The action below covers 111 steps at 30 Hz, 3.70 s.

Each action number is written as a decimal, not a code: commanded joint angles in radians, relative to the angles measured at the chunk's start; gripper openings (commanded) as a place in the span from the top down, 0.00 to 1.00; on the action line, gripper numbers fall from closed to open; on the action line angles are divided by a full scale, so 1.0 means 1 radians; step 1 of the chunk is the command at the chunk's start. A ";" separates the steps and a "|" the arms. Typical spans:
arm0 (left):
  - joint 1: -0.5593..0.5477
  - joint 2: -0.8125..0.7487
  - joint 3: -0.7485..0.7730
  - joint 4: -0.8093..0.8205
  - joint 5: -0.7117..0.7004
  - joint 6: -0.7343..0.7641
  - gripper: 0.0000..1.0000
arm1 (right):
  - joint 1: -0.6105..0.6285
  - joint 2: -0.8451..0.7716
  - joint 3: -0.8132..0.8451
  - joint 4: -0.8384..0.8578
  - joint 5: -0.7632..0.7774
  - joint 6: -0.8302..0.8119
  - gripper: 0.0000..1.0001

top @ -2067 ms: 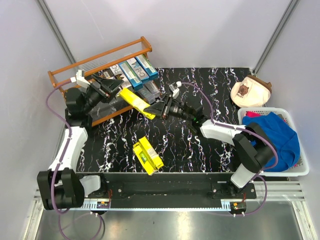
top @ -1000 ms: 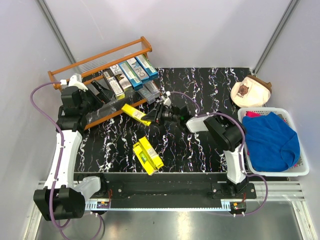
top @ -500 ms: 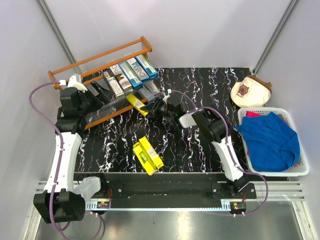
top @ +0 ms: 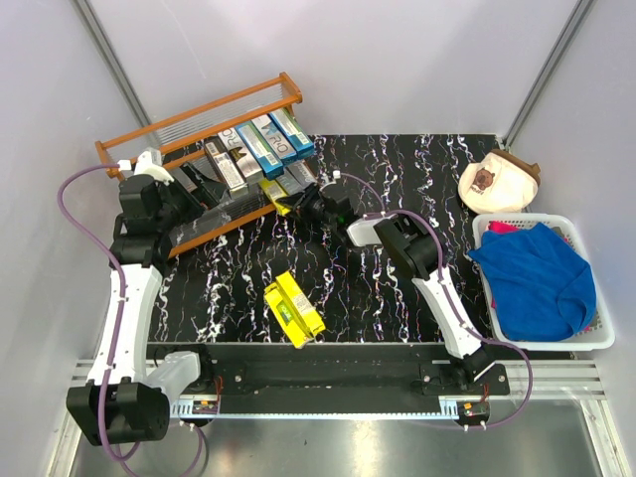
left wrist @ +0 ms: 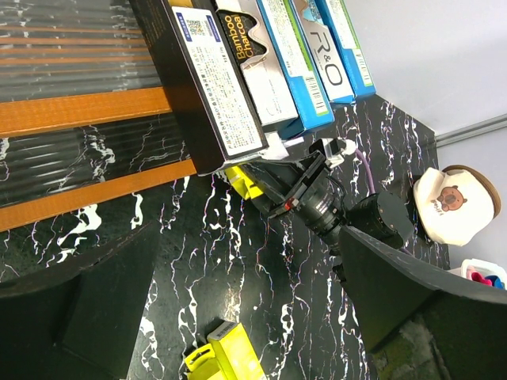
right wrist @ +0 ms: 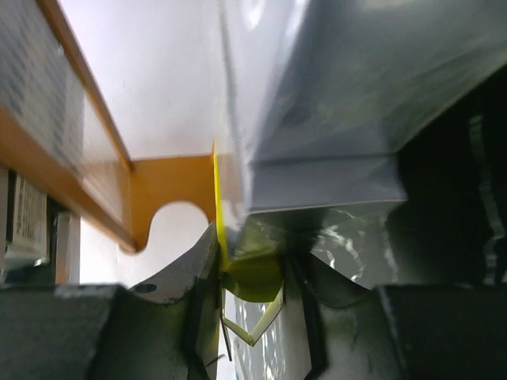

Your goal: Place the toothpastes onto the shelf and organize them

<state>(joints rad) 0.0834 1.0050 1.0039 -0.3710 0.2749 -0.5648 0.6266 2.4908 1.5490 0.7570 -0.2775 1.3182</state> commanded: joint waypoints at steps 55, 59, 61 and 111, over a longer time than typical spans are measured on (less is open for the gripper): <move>-0.011 0.038 -0.060 0.098 0.092 0.005 0.01 | 0.234 -0.892 -0.534 -0.950 0.265 -0.841 0.03; -0.014 0.050 -0.067 0.098 0.092 -0.001 0.01 | 0.300 -0.911 -0.535 -0.996 0.273 -0.849 0.09; -0.016 0.055 -0.067 0.093 0.093 -0.004 0.01 | 0.329 -0.906 -0.530 -1.002 0.273 -0.861 0.12; -0.212 0.184 -0.059 0.190 0.272 -0.040 0.01 | 0.354 -0.871 -0.209 -1.090 0.409 -0.955 0.65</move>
<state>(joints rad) -0.0711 1.1393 0.9253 -0.2775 0.4366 -0.5846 1.0237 1.6978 1.2514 -0.3653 0.0898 0.3851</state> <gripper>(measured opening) 0.987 0.425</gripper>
